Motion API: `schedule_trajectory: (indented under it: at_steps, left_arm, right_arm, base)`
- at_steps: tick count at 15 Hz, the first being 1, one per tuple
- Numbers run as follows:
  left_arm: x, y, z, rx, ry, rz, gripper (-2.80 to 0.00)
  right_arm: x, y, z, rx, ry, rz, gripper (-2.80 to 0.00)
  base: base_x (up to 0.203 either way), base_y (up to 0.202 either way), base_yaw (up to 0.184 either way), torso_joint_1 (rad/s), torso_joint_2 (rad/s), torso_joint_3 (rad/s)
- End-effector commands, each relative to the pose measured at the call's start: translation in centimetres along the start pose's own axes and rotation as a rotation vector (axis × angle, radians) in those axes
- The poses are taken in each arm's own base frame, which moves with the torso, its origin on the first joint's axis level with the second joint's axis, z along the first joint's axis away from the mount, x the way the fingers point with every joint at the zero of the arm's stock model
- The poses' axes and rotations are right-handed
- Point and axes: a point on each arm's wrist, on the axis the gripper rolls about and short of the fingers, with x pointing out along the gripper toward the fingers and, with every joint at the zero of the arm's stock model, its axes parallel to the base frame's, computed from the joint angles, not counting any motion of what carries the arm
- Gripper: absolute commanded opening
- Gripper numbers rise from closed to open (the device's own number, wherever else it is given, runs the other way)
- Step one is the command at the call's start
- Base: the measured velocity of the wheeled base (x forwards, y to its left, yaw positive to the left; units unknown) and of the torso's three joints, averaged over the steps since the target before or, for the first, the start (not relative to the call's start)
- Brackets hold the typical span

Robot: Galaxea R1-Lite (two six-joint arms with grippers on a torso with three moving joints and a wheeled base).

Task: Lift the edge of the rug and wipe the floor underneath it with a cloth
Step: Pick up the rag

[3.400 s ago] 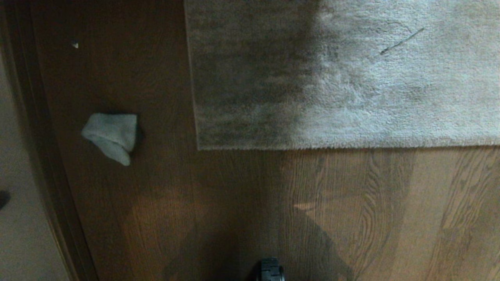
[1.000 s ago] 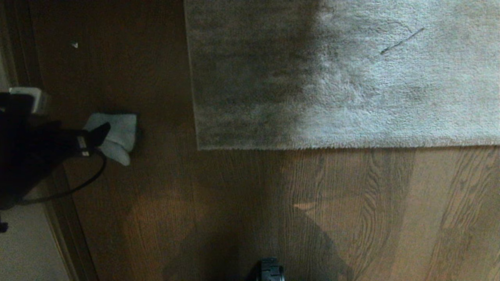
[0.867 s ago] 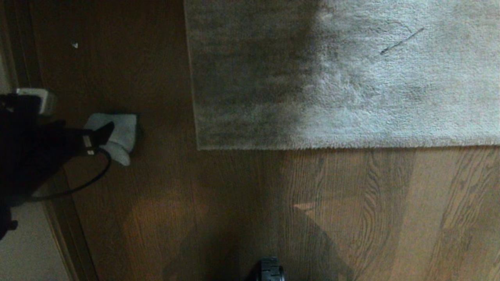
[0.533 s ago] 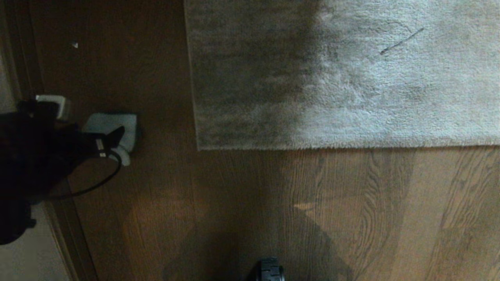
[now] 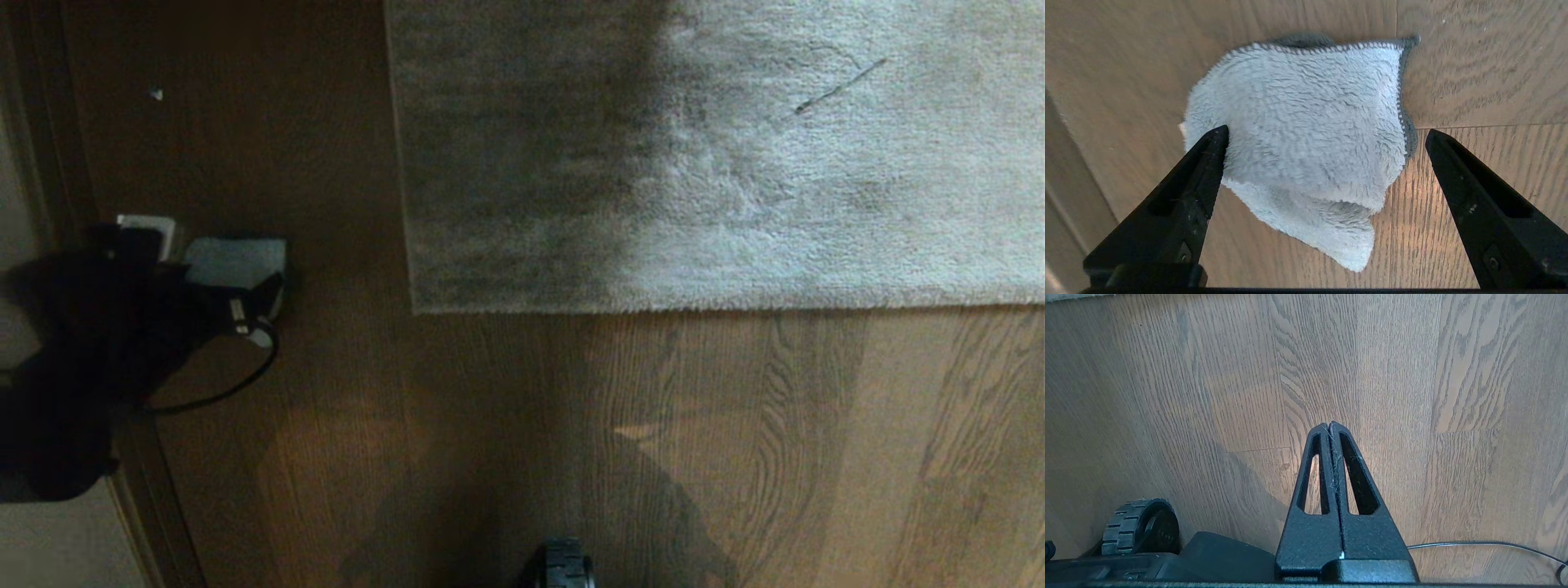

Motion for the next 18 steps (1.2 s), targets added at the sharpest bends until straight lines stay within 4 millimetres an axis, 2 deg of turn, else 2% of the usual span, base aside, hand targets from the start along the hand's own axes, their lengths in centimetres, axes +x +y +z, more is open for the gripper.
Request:
schedule_trajectory:
  at_steps: [1,9,10,15,18]
  left_arm:
    - [0.5,-0.3,-0.6,0.002,0.014,-0.008,0.00]
    - [0.7,-0.3,-1.0,0.007,0.027,-0.008,0.00]
    - [0.7,-0.3,-1.0,0.008,0.028,-0.008,-2.80]
    - [0.5,-0.1,-0.8,0.005,0.020,-0.001,-2.80]
    - [-0.1,0.1,0.0,0.003,-0.005,0.006,-2.80]
  right_arm:
    - [0.0,0.0,0.0,0.001,-0.001,0.000,-2.80]
    - [0.0,0.0,0.0,0.001,-0.001,0.000,-2.80]
    - [0.0,0.0,0.0,0.001,-0.001,0.000,-2.80]
    - [0.0,0.0,0.0,0.001,-0.001,0.000,-2.80]
    - [0.0,0.0,0.0,0.001,-0.001,0.000,-2.80]
  base:
    - [0.000,0.000,0.000,0.000,0.00,0.000]
    - [0.000,0.000,0.000,0.000,0.00,0.000]
    - [0.000,0.000,0.000,0.000,0.00,0.000]
    - [0.000,0.000,0.000,0.000,0.00,0.000]
    - [0.000,0.000,0.000,0.000,0.00,0.000]
